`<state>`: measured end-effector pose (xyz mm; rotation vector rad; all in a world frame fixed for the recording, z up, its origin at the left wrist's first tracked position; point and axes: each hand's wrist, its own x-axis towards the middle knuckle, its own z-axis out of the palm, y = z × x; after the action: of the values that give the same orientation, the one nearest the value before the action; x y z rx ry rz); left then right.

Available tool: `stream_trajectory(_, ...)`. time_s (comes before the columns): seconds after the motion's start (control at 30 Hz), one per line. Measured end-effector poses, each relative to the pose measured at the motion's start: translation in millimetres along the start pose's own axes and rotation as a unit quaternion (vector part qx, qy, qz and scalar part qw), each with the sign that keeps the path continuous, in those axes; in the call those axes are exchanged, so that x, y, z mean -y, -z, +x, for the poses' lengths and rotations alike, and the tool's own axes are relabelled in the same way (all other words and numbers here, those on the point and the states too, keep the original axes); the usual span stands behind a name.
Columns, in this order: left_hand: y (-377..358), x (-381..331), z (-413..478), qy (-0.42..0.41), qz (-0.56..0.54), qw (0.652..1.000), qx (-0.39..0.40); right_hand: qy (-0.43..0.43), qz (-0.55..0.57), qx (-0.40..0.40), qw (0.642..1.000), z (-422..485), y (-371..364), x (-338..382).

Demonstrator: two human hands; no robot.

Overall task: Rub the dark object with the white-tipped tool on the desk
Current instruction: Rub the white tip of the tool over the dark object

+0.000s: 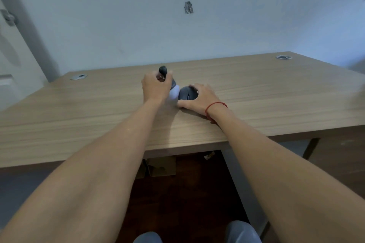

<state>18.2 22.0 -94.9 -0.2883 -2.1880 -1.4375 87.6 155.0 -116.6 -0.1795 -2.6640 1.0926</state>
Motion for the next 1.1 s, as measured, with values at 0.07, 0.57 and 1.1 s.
stream_trajectory(0.07, -2, -5, 0, 0.007, -0.076, 0.997, 0.000, -0.001, -0.003, -0.002, 1.000, 1, 0, -2)
stream_trajectory(0.57, -8, -12, 3, -0.021, -0.046, 0.996, 0.068, -0.027, 0.101, -0.001, 0.995, -6, 4, -3)
stream_trajectory(1.1, -9, -3, 0, -0.003, 0.076, 0.995, 0.065, -0.011, 0.144, -0.007, 0.989, -8, 3, -5)
